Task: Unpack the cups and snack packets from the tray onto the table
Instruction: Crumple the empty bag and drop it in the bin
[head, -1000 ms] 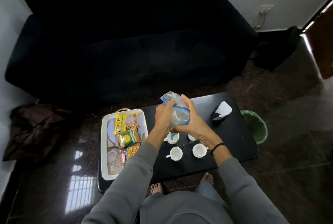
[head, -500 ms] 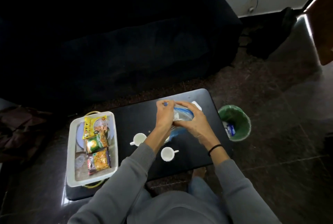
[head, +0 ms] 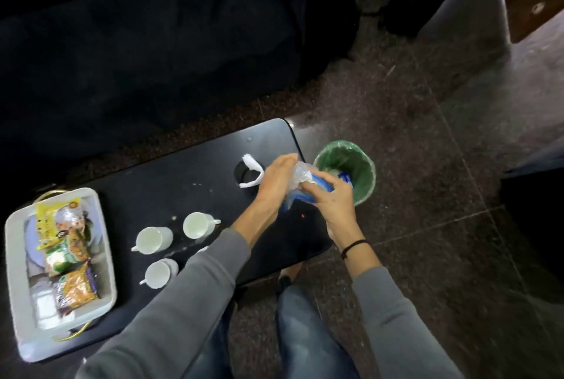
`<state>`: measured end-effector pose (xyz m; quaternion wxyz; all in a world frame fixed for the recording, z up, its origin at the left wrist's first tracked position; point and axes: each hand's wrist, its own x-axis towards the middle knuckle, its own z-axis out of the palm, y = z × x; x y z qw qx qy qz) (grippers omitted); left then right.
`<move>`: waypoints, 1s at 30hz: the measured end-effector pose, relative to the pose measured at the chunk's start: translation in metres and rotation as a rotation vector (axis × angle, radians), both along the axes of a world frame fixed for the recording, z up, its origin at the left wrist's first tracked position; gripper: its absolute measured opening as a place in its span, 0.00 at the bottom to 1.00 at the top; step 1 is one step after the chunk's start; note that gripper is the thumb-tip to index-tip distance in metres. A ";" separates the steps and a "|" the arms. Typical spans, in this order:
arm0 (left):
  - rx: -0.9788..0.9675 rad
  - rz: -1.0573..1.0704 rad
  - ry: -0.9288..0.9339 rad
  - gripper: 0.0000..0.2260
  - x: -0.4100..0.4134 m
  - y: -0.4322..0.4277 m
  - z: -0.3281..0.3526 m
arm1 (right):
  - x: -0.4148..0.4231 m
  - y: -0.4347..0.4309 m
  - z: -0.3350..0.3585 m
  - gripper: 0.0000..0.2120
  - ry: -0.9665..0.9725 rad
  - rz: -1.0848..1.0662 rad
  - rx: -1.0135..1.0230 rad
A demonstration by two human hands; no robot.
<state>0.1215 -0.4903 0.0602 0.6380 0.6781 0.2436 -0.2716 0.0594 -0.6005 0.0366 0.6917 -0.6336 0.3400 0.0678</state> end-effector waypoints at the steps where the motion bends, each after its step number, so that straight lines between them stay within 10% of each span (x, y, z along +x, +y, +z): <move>1: 0.030 -0.041 0.000 0.09 -0.001 -0.008 -0.008 | -0.001 -0.012 -0.010 0.15 0.033 -0.025 -0.037; 14: 0.151 -0.222 0.195 0.10 0.015 -0.074 -0.115 | 0.044 -0.130 -0.126 0.20 0.220 0.152 -0.672; 30: 0.183 -0.254 0.223 0.10 0.029 -0.099 -0.159 | 0.062 -0.149 -0.191 0.11 0.384 0.347 -0.664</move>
